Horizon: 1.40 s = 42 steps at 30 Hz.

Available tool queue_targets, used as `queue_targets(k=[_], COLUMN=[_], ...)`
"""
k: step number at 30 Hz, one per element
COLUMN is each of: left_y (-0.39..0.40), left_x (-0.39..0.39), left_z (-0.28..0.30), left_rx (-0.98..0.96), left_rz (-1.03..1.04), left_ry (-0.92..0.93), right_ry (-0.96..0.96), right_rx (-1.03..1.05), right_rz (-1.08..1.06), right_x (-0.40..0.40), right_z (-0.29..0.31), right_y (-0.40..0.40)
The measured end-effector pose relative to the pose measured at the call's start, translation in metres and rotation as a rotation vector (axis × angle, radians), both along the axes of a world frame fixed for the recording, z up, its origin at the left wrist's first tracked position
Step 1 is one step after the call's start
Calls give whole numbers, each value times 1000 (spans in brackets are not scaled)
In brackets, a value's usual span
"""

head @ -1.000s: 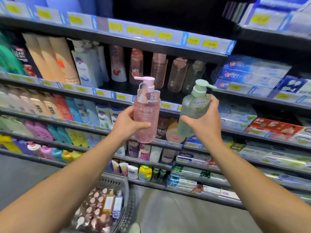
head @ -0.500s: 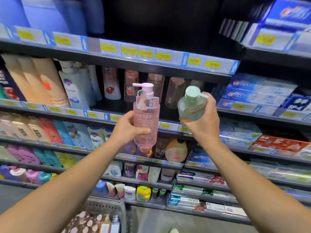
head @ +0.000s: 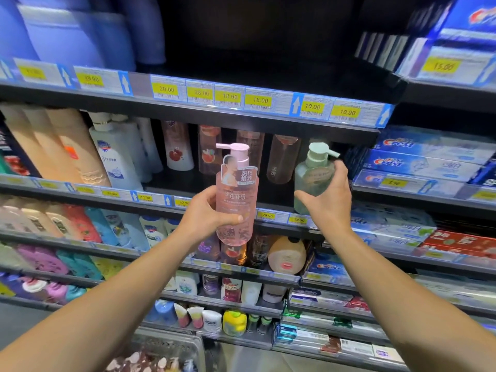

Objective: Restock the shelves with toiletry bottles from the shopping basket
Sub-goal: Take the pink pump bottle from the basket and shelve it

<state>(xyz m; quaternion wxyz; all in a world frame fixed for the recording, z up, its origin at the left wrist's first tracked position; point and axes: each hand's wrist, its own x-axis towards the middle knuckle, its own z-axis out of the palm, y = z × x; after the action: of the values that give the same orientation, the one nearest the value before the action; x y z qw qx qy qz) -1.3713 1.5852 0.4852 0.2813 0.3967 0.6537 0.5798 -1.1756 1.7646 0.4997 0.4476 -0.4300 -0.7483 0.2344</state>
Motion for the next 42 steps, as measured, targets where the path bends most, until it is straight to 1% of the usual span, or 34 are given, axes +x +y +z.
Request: queue_targets(k=[5, 10, 16, 20, 23, 26, 28, 34, 42], left_y=[2, 5, 7, 8, 7, 7, 8, 9, 11], left_x=[-2, -5, -1, 3, 4, 3, 3, 0, -8], left_z=[-2, -4, -9, -12, -13, -13, -13, -14, -15], left_rx=[6, 4, -8, -17, -21, -23, -25, -10, 12], left_rz=[-5, -15, -11, -16, -24, -37, -42, -43, -22], left_ry=[-25, -24, -61, -89, -82, -76, -72, -50, -55], right_ry=[3, 53, 17, -37, -106, -279, -331, -401, -394], right_rx=[-73, -138, -186, -289, -320, -245, -211, -196, -268], right_rz=[-32, -68, -91, -117, -173, -275, -318, -369, -434], right_x=[-7, -10, -12, -13, -12, -9, -9, -19, -37], right_z=[-6, -12, -11, -18, -27, -43, -49, -45, -38], right_y=[8, 12, 16, 16, 8, 0, -2, 10, 28])
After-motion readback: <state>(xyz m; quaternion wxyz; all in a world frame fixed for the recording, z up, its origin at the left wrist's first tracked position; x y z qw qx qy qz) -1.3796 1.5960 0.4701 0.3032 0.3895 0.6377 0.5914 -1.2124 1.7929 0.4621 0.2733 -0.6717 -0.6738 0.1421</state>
